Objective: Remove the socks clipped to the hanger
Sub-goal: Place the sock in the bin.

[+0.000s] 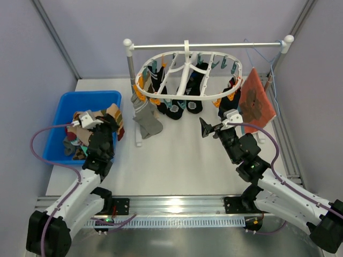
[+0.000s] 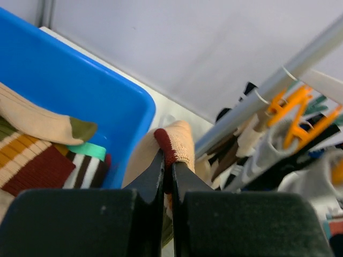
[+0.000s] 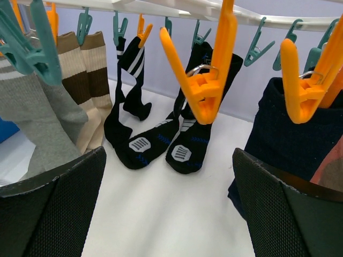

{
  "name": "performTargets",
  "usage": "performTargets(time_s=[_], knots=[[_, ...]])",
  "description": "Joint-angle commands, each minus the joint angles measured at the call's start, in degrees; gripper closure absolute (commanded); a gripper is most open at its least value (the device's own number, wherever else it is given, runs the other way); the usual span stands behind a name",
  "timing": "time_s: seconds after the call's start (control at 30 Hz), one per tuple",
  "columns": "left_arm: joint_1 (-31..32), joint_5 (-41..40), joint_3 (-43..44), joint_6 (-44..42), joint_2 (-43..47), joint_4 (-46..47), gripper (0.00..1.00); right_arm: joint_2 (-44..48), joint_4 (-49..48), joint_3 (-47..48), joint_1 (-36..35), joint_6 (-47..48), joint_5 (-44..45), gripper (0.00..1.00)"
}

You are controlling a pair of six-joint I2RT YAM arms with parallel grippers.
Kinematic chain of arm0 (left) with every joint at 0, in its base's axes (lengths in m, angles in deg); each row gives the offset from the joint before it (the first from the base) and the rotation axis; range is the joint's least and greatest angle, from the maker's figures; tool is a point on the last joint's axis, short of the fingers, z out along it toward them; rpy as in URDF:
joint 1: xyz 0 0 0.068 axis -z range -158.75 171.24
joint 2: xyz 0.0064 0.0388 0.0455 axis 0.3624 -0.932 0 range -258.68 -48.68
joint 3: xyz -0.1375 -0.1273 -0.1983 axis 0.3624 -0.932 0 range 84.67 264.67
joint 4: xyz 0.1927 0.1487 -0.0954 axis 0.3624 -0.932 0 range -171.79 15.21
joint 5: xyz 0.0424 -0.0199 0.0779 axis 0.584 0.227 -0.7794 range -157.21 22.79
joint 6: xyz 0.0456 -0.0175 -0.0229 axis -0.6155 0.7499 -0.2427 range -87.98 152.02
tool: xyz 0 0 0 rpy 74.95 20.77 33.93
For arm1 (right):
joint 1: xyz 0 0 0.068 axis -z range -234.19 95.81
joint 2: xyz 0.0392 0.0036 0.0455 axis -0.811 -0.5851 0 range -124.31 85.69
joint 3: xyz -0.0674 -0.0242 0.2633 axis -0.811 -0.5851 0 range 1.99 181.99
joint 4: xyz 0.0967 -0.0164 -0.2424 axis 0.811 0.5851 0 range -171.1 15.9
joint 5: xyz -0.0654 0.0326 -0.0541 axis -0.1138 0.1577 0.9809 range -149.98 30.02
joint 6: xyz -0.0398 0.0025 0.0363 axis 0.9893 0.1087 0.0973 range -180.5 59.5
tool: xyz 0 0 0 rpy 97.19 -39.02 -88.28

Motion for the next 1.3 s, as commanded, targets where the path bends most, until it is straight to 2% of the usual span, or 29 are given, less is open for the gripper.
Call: performTargets(time_s=[0.0, 0.13, 0.17, 0.37, 0.7, 1.13, 1.17, 1.23, 1.27], knots=[[-6.19, 7.31, 3.57, 5.95, -3.55, -0.23, 1.00, -0.13, -3.11, -0.08, 0.23, -0.40, 1.02, 0.00], [-16.55, 12.57, 4.97, 12.62, -6.99, 2.32, 1.00, -0.39, -3.29, -0.08, 0.14, -0.22, 0.93, 0.00], [-17.54, 12.59, 5.41, 12.99, -7.52, 2.33, 1.00, -0.40, -3.29, 0.01, 0.23, -0.22, 0.85, 0.00], [-20.09, 6.71, 6.21, 13.87, -7.00, 3.73, 1.00, -1.89, -3.47, 0.45, 0.23, 0.30, 0.94, 0.00], [-24.48, 5.03, 5.86, 15.54, -9.36, 6.54, 1.00, -2.07, -3.46, 0.54, 0.31, 0.31, 0.41, 0.00], [-25.02, 3.45, 5.51, 16.25, -16.49, 9.18, 0.99, -2.07, -2.85, 0.71, 0.23, 0.04, -0.30, 0.00], [-25.02, 3.27, 5.07, 16.16, -16.57, 9.18, 0.85, -2.15, -2.94, 0.62, 0.31, 0.04, -0.30, 0.00], [-25.02, 3.36, 4.80, 15.90, -16.40, 9.00, 0.70, -2.24, -2.85, 0.80, 0.31, 0.04, -0.30, 0.00], [-24.84, 3.45, 4.72, 15.55, -16.14, 8.74, 0.45, -2.24, -2.76, 0.80, 0.23, -0.04, -0.38, 0.00]])
